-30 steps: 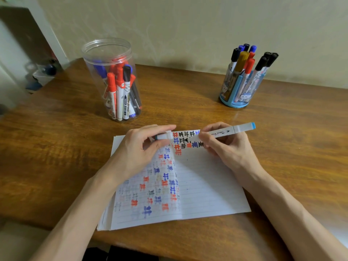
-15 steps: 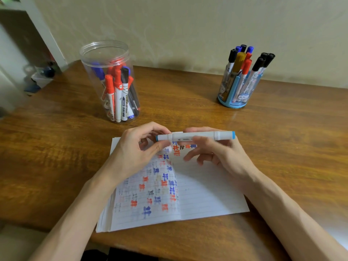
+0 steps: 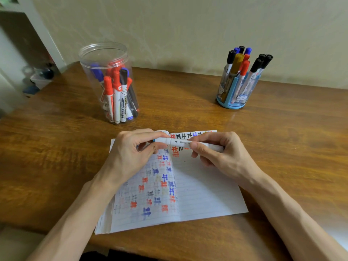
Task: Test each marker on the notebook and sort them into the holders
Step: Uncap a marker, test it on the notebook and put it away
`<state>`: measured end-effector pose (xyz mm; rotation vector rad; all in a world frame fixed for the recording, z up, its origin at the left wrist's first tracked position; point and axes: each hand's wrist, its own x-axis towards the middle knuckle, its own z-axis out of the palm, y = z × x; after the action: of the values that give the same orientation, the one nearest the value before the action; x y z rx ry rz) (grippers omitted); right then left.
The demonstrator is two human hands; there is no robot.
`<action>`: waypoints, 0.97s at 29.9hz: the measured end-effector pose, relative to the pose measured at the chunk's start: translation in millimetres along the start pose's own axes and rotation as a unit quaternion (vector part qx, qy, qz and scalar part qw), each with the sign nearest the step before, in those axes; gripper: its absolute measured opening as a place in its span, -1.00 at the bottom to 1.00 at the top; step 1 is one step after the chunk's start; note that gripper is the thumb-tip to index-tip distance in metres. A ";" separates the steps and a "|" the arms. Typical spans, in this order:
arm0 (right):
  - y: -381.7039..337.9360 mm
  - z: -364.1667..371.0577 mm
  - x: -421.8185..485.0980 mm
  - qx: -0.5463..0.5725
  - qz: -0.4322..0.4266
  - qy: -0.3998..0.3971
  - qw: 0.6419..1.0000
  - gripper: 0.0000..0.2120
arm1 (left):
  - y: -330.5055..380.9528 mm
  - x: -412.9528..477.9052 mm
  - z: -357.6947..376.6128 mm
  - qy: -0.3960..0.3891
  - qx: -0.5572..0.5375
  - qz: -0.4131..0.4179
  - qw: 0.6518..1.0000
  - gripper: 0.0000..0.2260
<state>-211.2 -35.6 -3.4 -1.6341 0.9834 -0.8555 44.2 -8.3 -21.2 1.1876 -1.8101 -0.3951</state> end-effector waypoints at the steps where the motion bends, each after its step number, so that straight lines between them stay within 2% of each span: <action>1: 1.6 0.6 -0.1 -0.005 -0.007 -0.001 1.000 -0.89 | 0.2 0.1 0.4 0.003 0.006 0.006 1.000 -0.70; 6: 5.1 2.3 1.6 0.005 -0.022 -0.001 1.000 -0.86 | 6.4 -2.4 1.7 0.028 0.036 0.041 0.998 -0.76; 12: 7.0 2.3 3.4 0.003 -0.020 -0.010 1.000 -0.87 | 4.5 0.7 3.6 0.017 0.019 0.033 0.999 -0.75; 16: 8.5 1.0 7.9 -0.003 -0.001 -0.001 1.000 -0.83 | 2.4 -1.1 4.7 0.007 0.058 0.045 0.997 -0.73; 20: 7.8 -3.0 11.0 -0.014 -0.031 -0.009 0.999 -0.83 | 6.0 0.4 3.7 0.015 0.055 0.040 0.998 -0.79; 22: 6.9 -3.4 11.3 -0.021 -0.056 0.000 0.998 -0.85 | 10.1 1.2 0.2 0.014 0.029 0.014 0.999 -0.83; 25: 7.3 -1.7 12.6 -0.029 -0.098 0.012 0.995 -0.85 | 17.5 2.1 -6.8 0.016 -0.071 -0.041 0.996 -0.86; 29: 5.4 7.7 13.9 -0.050 -0.111 -0.027 0.992 -0.81 | 29.2 4.8 -11.9 0.024 -0.128 -0.046 0.990 -0.85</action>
<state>-199.6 -46.0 -9.5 -1.8694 0.8277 -0.9165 37.0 4.3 7.3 1.0934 -1.6115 -0.6266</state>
